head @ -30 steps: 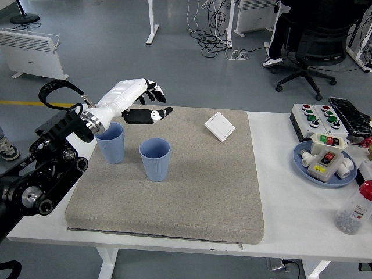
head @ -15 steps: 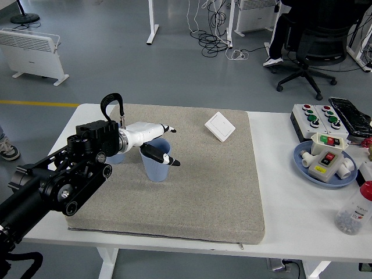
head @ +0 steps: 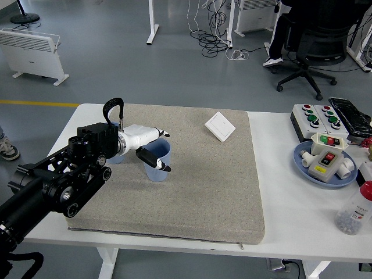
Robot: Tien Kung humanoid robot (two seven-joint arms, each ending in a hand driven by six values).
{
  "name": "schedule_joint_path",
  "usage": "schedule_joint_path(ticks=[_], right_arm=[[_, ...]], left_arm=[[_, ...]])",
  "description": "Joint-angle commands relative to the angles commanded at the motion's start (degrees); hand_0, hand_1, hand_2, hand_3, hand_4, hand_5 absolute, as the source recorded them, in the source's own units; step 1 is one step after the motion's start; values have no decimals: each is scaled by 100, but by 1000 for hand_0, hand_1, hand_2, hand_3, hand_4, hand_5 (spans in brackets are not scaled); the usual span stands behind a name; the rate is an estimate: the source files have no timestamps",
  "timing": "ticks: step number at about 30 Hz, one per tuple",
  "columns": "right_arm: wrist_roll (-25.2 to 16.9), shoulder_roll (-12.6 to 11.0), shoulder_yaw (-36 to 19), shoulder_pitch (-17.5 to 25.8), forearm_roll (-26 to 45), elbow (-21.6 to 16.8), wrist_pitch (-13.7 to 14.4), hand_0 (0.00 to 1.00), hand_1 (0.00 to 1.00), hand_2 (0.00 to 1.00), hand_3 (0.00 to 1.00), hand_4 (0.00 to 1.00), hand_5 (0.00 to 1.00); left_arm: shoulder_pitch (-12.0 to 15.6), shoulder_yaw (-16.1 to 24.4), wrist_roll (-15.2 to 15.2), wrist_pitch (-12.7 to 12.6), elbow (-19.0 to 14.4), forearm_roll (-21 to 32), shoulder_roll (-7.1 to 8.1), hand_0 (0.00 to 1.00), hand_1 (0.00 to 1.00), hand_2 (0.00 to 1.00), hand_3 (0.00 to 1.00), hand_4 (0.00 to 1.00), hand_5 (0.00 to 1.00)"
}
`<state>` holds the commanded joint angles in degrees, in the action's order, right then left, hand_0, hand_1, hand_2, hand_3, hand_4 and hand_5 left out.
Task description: Push cup pick cup insert cup
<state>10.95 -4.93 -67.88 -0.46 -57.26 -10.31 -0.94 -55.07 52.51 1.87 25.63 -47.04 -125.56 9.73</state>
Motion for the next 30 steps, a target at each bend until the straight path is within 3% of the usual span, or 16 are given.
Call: schedule_joint_path(ticks=[1, 6, 7, 12, 13, 18, 19, 30], right_arm=[[1, 1, -2, -4, -5, 0, 1, 693, 596, 618, 546, 106, 463], [4, 1, -22, -21, -28, 0, 3, 693, 596, 618, 546, 106, 463], [4, 1, -22, -23, -28, 0, 3, 694, 596, 617, 546, 106, 462], [6, 1, -25, -36, -33, 0, 4, 694, 596, 617, 546, 106, 462], [7, 1, -29, -38, -36, 0, 4, 693, 596, 616, 547, 106, 459], [10, 0, -37, -47, -48, 0, 4, 693, 596, 616, 547, 106, 459], [11, 1, -39, -50, -49, 0, 5, 693, 596, 617, 546, 106, 461], [8, 3, -67, -64, -70, 0, 10, 693, 596, 617, 546, 106, 458]], left_arm=[[0, -10, -51, -48, -12, -38, 2, 611, 754, 885, 788, 921, 452], [-5, -65, -155, -128, -25, -91, 15, 611, 754, 885, 788, 921, 452], [-5, -71, -160, -130, -20, -83, 16, 513, 694, 827, 703, 859, 367], [3, -88, -181, -136, 9, -86, 26, 513, 694, 827, 703, 859, 367], [2, -92, -193, -134, 10, -95, 31, 425, 627, 769, 634, 790, 277], [-3, -81, -229, -118, -1, -110, 50, 425, 627, 769, 634, 790, 277], [-4, -83, -232, -103, -4, -125, 56, 366, 574, 739, 587, 731, 156], [21, -124, -232, -27, -62, -146, 95, 378, 580, 765, 586, 715, 125]])
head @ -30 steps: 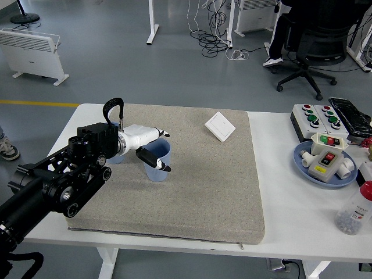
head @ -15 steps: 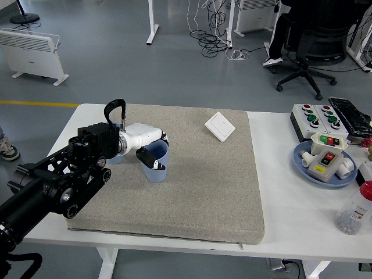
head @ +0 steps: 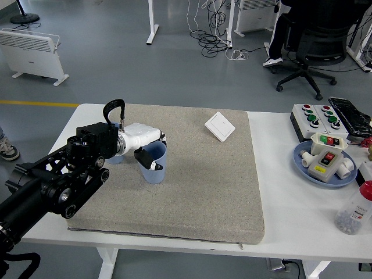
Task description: Push cup pick cup insert cup
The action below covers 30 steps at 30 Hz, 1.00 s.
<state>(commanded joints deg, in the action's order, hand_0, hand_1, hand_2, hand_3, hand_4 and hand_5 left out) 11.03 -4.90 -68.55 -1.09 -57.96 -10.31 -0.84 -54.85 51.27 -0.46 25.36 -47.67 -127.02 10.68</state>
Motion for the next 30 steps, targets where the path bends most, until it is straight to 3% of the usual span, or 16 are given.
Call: schedule_joint_path(ticks=[7, 14, 23, 26, 30], right_arm=[[-5, 0, -5, -9, 6, 0, 2, 693, 596, 617, 546, 106, 460], [-18, -11, 9, -14, 72, 0, 9, 693, 596, 616, 546, 107, 458], [-25, -29, -41, -34, 70, 0, 20, 693, 596, 615, 546, 106, 458], [-25, -43, -43, -37, 77, 0, 21, 693, 596, 615, 546, 106, 457], [-23, -62, -41, -36, 89, 0, 22, 693, 596, 615, 546, 106, 457]], left_arm=[[21, -61, 40, 81, -178, 50, 51, 385, 552, 735, 569, 692, 52], [22, 36, 142, 244, -759, 33, 168, 394, 554, 721, 551, 689, 53], [-282, 259, 385, 629, -1563, 360, 524, 405, 556, 709, 545, 669, 39], [-472, 432, 415, 674, -1536, 392, 667, 391, 556, 712, 549, 670, 50], [-695, 688, 437, 710, -1254, 277, 824, 391, 556, 712, 549, 670, 50]])
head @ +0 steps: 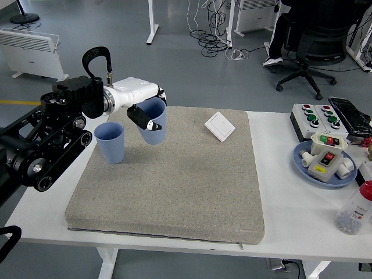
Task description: Push cup pick cup insert cup
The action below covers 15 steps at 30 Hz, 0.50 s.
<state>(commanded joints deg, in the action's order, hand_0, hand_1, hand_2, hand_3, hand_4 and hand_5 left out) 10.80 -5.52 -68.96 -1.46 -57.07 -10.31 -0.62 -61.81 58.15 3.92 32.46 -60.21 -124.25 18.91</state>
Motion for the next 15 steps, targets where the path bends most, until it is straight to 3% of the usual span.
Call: schedule_joint_path(ticks=[6, 15], right_arm=[[7, -19, 7, 26, -7, 0, 1, 694, 596, 614, 547, 106, 455], [11, -13, 14, 65, -16, 0, 7, 694, 596, 613, 546, 106, 455]], left_arm=[[-230, 171, 1, 39, 530, -188, 149, 409, 557, 717, 552, 664, 42], [-284, 152, -56, 1, 1015, -369, 113, 428, 563, 711, 554, 633, 2]])
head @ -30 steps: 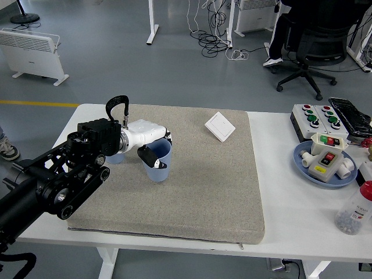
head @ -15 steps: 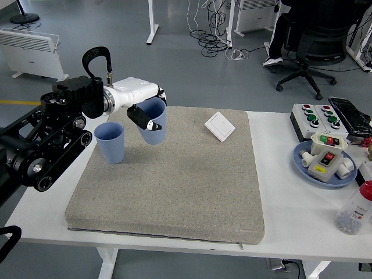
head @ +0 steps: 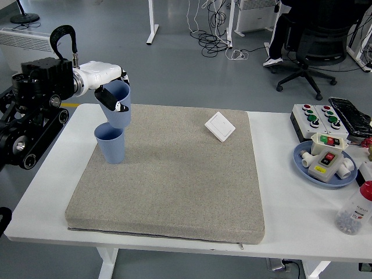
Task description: Push cup pick cup insert cup
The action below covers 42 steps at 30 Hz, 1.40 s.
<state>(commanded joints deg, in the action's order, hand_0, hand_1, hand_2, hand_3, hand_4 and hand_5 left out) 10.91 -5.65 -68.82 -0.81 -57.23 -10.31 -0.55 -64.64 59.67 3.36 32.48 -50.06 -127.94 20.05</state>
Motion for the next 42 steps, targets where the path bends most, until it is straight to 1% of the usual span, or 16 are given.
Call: schedule_joint_path(ticks=[2, 9, 14, 18, 27, 28, 33, 34, 39, 40, 42], right_arm=[[0, 0, 2, 3, 1, 0, 1, 694, 596, 613, 546, 106, 455], [1, -6, 20, 21, 9, 0, 0, 694, 596, 613, 546, 106, 456], [0, -9, 32, 29, 17, 0, -1, 693, 596, 612, 546, 106, 453], [0, -10, 35, 34, 4, 0, -1, 694, 596, 612, 547, 107, 454], [-5, -10, 55, 18, 24, 0, -6, 694, 596, 612, 546, 106, 451], [-5, -10, 56, 16, 24, 0, -7, 694, 596, 612, 546, 107, 452], [-4, -13, 66, 2, 24, 0, -14, 694, 596, 612, 546, 107, 452], [-4, -15, 68, -2, 21, 0, -16, 693, 597, 612, 546, 107, 452], [-4, -18, 75, -13, 24, 0, -19, 693, 597, 612, 546, 107, 452], [-4, -19, 73, -15, 26, 0, -19, 694, 596, 612, 546, 107, 452], [-4, -19, 73, -20, 28, 0, -19, 694, 596, 612, 546, 107, 452]], left_arm=[[-4, -4, -10, -10, 43, -21, -7, 428, 563, 711, 554, 633, 2], [-3, 8, -54, -39, 380, -87, -41, 431, 564, 711, 554, 625, 2], [4, -35, -65, -70, 505, -91, -59, 431, 564, 711, 554, 623, 2], [5, -49, -121, -144, 639, -97, -93, 427, 564, 711, 555, 622, 2], [-11, 32, -81, -166, 837, -179, -128, 430, 567, 712, 559, 619, 2], [-11, 31, -79, -169, 842, -180, -130, 429, 593, 757, 654, 671, 45], [4, 3, -28, -217, 856, -154, -154, 429, 593, 757, 654, 671, 45], [6, -19, -31, -236, 873, -137, -161, 621, 724, 832, 749, 791, 223], [19, -39, -46, -277, 924, -107, -178, 621, 724, 832, 749, 791, 223], [23, -43, -44, -283, 939, -100, -183, 760, 794, 894, 798, 835, 306], [31, -51, -30, -281, 955, -70, -188, 760, 794, 894, 798, 835, 306]])
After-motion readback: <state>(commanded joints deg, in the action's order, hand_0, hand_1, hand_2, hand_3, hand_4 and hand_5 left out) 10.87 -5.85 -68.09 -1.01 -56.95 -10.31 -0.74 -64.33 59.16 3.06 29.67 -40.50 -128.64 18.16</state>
